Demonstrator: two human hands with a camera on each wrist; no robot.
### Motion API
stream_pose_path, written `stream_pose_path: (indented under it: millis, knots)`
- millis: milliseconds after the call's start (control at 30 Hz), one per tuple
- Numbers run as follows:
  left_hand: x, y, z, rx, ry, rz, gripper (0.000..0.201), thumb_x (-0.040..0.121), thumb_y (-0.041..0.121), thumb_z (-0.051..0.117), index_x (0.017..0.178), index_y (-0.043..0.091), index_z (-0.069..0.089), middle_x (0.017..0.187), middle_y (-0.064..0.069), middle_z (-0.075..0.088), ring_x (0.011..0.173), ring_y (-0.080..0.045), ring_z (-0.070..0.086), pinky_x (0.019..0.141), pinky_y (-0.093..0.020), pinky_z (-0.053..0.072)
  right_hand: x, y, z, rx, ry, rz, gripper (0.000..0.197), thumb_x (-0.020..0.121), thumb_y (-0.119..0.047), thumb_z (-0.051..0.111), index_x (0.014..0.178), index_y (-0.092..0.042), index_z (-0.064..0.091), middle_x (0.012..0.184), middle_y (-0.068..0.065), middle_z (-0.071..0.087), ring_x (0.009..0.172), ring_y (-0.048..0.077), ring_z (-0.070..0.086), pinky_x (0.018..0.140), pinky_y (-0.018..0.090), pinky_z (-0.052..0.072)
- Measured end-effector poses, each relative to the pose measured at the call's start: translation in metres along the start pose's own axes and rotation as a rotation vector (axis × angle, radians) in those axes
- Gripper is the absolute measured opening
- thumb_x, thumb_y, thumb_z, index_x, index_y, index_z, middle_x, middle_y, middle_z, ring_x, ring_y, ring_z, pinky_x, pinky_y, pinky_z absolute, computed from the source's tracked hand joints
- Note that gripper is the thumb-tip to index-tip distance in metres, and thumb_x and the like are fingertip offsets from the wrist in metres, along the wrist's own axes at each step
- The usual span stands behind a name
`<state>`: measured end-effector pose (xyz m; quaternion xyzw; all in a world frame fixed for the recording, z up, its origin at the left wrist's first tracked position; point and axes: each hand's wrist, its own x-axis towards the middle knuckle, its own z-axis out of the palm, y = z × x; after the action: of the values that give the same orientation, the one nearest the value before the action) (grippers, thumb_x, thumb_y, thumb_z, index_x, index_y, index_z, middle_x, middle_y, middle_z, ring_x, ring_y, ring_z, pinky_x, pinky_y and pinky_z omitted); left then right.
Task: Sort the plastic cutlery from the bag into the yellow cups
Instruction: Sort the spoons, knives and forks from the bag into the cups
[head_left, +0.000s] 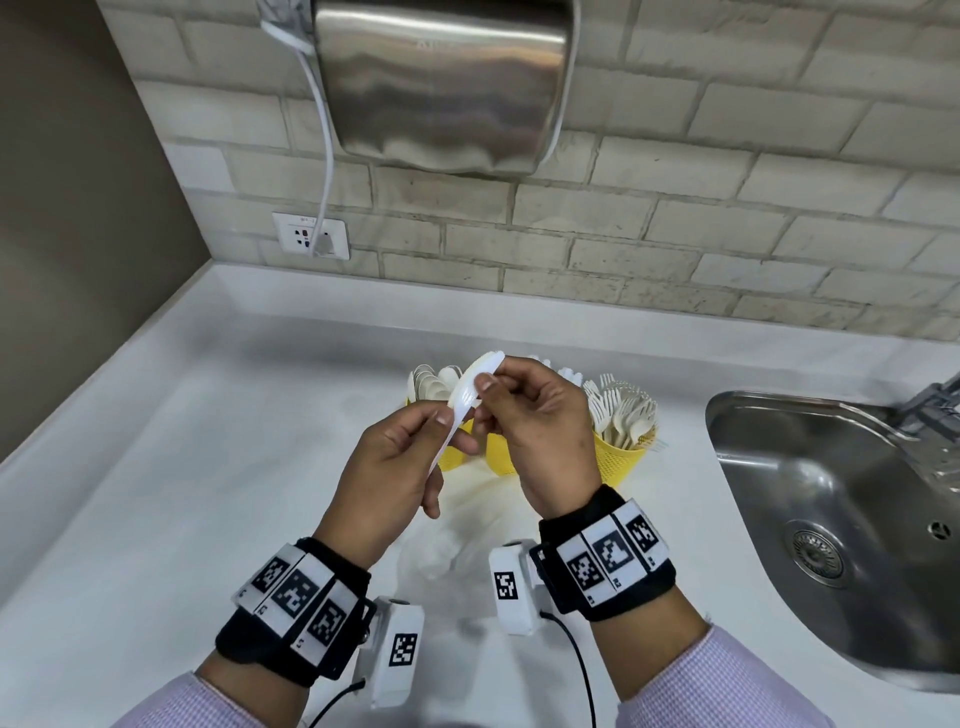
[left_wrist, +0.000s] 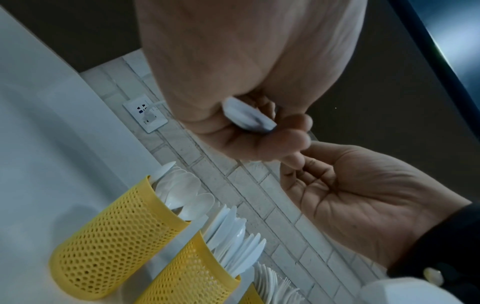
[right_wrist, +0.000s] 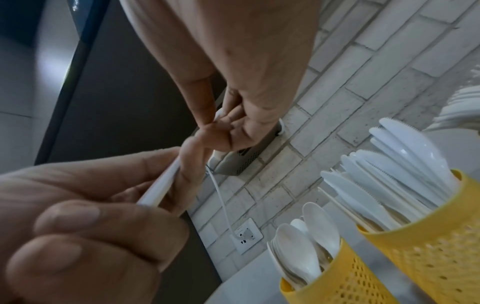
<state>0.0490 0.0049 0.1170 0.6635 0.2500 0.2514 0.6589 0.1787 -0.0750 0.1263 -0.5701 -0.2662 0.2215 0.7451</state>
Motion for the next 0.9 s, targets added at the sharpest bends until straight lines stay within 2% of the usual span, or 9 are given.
stream_pose_path:
  millis: [167,367,500,567,667,733,800,867,900]
  knots:
    - [-0.003,0.000,0.002,-0.001,0.005,0.005,0.025,0.109,0.023,0.047,0.106,0.012,0.069,0.095,-0.006,0.076,0.046,-0.024,0.043,0.050,-0.033,0.046,-0.006,0.000,0.002,0.079,0.043,-0.017,0.015,0.093,0.005,0.066,0.106,-0.001,0.067,0.077,0.011,0.069,0.059,0.021,0.064,0.061,0.032,0.057]
    - [-0.004,0.000,0.003,-0.015,-0.022,-0.015,0.023,0.110,0.024,0.042,0.101,0.015,0.061,0.090,-0.011,0.072,0.045,-0.019,0.034,0.045,-0.026,0.028,-0.009,-0.002,-0.003,0.079,0.025,0.000,0.011,0.094,0.006,0.065,0.104,0.005,0.062,0.080,0.017,0.067,0.060,0.020,0.065,0.060,0.031,0.056]
    - [-0.002,-0.002,0.007,0.076,-0.068,0.046,0.019,0.109,0.027,0.047,0.102,0.014,0.058,0.080,-0.002,0.070,0.046,-0.020,0.031,0.046,-0.025,0.030,-0.004,-0.010,-0.012,-0.002,-0.041,0.009,0.014,0.098,-0.003,0.063,0.112,-0.004,0.065,0.075,0.015,0.060,0.056,0.023,0.060,0.056,0.033,0.053]
    - [-0.001,-0.001,0.009,0.102,-0.100,0.074,0.017,0.108,0.026,0.048,0.102,0.014,0.058,0.079,-0.002,0.071,0.044,-0.020,0.033,0.046,-0.026,0.032,0.001,-0.014,-0.020,-0.091,-0.064,-0.016,0.011,0.099,-0.006,0.063,0.108,-0.003,0.068,0.069,0.014,0.062,0.053,0.021,0.059,0.055,0.032,0.053]
    - [0.003,0.003,0.013,0.132,-0.119,0.105,0.015,0.107,0.027,0.050,0.095,0.028,0.060,0.081,-0.002,0.073,0.044,-0.020,0.043,0.046,-0.025,0.038,0.011,-0.019,-0.033,-0.167,-0.089,-0.037,0.007,0.098,-0.006,0.066,0.098,-0.002,0.071,0.064,0.014,0.066,0.053,0.026,0.059,0.058,0.036,0.052]
    - [0.005,0.005,0.016,0.141,-0.118,0.113,0.013,0.107,0.029,0.051,0.097,0.029,0.060,0.085,0.000,0.075,0.051,-0.021,0.054,0.051,-0.028,0.045,0.017,-0.025,-0.040,-0.194,-0.099,-0.062,0.007,0.096,-0.004,0.067,0.094,-0.005,0.073,0.065,0.014,0.067,0.055,0.027,0.059,0.059,0.040,0.053]
    - [0.009,0.004,0.017,0.176,-0.062,0.141,0.013,0.107,0.031,0.050,0.104,0.025,0.062,0.090,0.009,0.075,0.069,-0.014,0.065,0.065,-0.025,0.051,0.021,-0.033,-0.049,-0.227,-0.085,-0.098,0.009,0.096,-0.003,0.067,0.092,-0.007,0.073,0.064,0.012,0.067,0.055,0.027,0.060,0.060,0.040,0.055]
    - [0.017,-0.003,0.015,0.217,0.048,0.184,0.013,0.107,0.032,0.050,0.108,0.028,0.062,0.099,0.015,0.071,0.084,-0.005,0.065,0.077,-0.017,0.049,0.027,-0.043,-0.061,-0.258,-0.048,-0.150,0.007,0.096,-0.002,0.067,0.093,-0.004,0.073,0.062,0.008,0.067,0.055,0.025,0.061,0.058,0.035,0.057]
    - [0.021,-0.006,0.013,0.247,0.108,0.203,0.011,0.107,0.032,0.051,0.108,0.029,0.061,0.105,0.013,0.068,0.088,-0.003,0.064,0.080,-0.017,0.047,0.029,-0.048,-0.067,-0.284,-0.028,-0.182,0.007,0.095,-0.001,0.067,0.093,-0.004,0.073,0.062,0.006,0.067,0.054,0.023,0.063,0.057,0.032,0.057]
